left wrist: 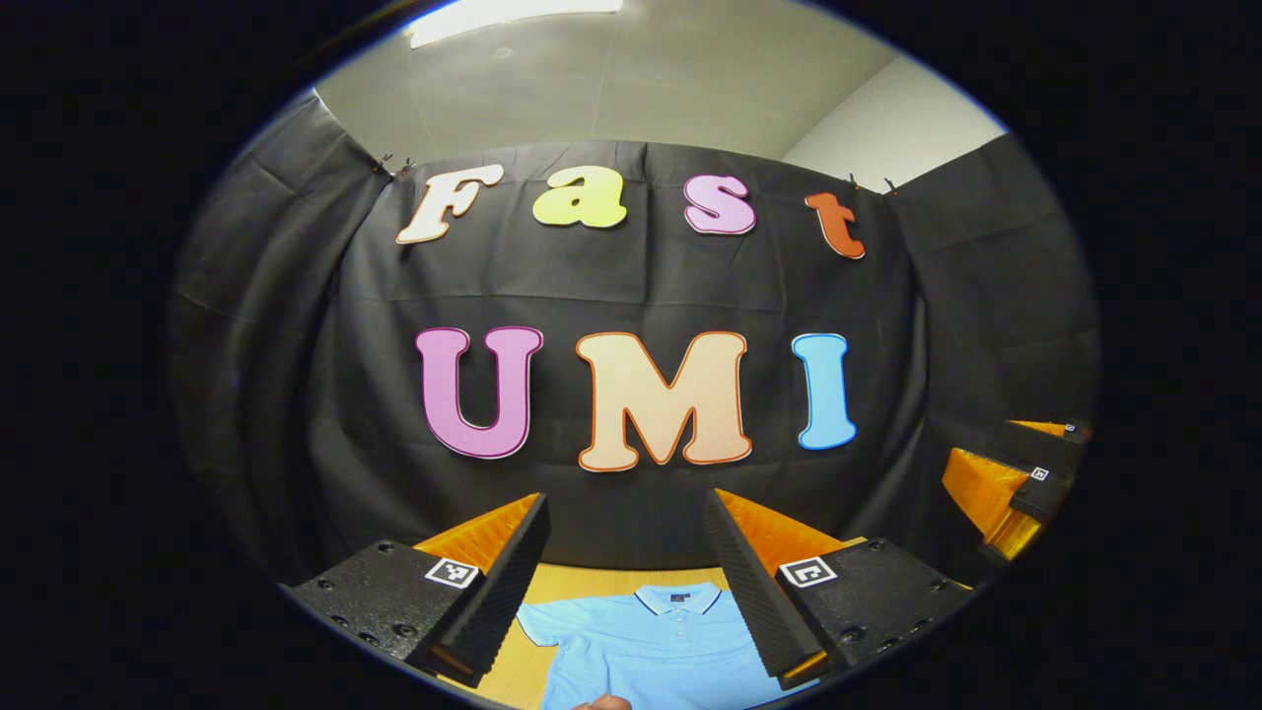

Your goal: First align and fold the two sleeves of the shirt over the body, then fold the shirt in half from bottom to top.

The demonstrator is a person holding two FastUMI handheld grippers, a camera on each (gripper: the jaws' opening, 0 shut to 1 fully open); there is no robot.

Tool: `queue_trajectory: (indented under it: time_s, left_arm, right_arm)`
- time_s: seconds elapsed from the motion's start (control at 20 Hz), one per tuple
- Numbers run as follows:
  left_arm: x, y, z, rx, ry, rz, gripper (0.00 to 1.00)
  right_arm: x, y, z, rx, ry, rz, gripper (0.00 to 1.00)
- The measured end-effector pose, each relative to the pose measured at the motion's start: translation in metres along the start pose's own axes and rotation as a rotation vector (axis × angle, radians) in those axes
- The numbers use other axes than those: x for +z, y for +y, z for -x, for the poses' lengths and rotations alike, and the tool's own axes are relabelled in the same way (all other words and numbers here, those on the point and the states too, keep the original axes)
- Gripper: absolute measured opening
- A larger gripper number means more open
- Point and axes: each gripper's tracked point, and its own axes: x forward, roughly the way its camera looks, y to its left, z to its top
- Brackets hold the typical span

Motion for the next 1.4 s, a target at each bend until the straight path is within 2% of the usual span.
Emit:
queue_trajectory:
  time_s: [0.2, 0.6, 0.75, 0.95, 1.05, 1.15, 1.4]
  left_arm:
    - [-0.006, 0.016, 0.001, 0.043, 0.001, -0.005, 0.94]
    - [-0.006, 0.029, -0.02, -0.015, -0.002, 0.013, 0.94]
    - [-0.016, 0.04, -0.032, -0.034, 0.023, -0.007, 0.94]
    - [-0.028, 0.055, -0.045, -0.038, 0.052, -0.019, 0.94]
    - [-0.035, 0.066, -0.051, -0.038, 0.067, -0.017, 0.94]
    - [-0.042, 0.079, -0.057, -0.024, 0.078, -0.014, 0.94]
    - [-0.068, 0.115, -0.065, 0.029, 0.135, -0.003, 0.95]
  right_arm:
    - [-0.016, 0.0, -0.021, 0.021, 0.008, 0.043, 0.98]
    - [-0.088, -0.016, -0.107, -0.054, 0.119, 0.053, 0.98]
    - [-0.123, -0.017, -0.133, -0.06, 0.152, 0.099, 0.98]
    - [-0.186, -0.015, -0.164, -0.05, 0.256, 0.088, 0.98]
    - [-0.216, -0.027, -0.177, -0.075, 0.3, 0.114, 0.96]
    - [-0.249, -0.04, -0.186, -0.11, 0.358, 0.133, 0.99]
    - [-0.318, -0.066, -0.198, -0.194, 0.476, 0.095, 0.99]
